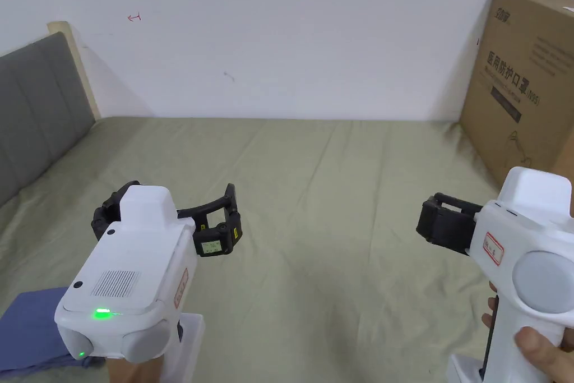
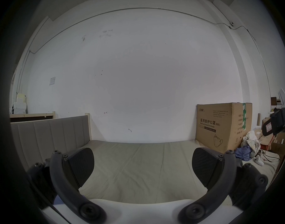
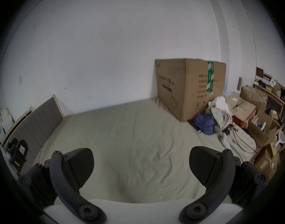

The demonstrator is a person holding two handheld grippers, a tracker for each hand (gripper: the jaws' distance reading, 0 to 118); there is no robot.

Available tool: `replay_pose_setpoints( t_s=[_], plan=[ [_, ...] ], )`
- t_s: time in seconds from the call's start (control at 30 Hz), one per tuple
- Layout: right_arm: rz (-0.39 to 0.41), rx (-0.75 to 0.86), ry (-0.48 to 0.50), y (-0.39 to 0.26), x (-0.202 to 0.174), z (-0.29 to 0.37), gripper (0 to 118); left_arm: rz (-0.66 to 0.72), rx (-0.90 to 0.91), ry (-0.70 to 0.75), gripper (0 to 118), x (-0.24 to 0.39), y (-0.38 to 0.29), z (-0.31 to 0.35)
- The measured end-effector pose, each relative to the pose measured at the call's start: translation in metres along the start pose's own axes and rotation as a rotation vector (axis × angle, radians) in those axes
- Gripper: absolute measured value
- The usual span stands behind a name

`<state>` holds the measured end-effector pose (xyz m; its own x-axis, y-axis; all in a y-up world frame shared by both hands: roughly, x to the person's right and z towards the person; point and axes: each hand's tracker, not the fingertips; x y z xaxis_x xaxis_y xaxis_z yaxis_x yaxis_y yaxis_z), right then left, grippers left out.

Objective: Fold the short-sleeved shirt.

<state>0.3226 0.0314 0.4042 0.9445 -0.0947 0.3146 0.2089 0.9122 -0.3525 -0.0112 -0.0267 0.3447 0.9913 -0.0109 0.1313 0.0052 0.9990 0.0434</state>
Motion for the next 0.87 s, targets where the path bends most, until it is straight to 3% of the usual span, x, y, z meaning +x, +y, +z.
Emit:
replay_pose_setpoints(
  t_s=[0.17, 0.3, 0.47, 0.87],
  plan=[
    [0.021, 0.231, 0.074, -0.01, 0.007, 0.007, 116, -0.002, 0.0, 0.0, 118, 0.001, 0.0, 0.001],
    [0.098, 0.407, 0.061, -0.019, 0.007, 0.011, 117, -0.001, 0.001, -0.003, 118, 0.002, 0.0, 0.001],
    [0.15, 0.433, 0.033, -0.024, 0.005, 0.007, 118, -0.003, 0.004, -0.006, 118, 0.002, 0.0, 0.0],
    [0.146, 0.397, 0.04, -0.028, 0.008, 0.002, 118, -0.001, 0.007, -0.005, 118, 0.002, 0.0, 0.001]
  ],
)
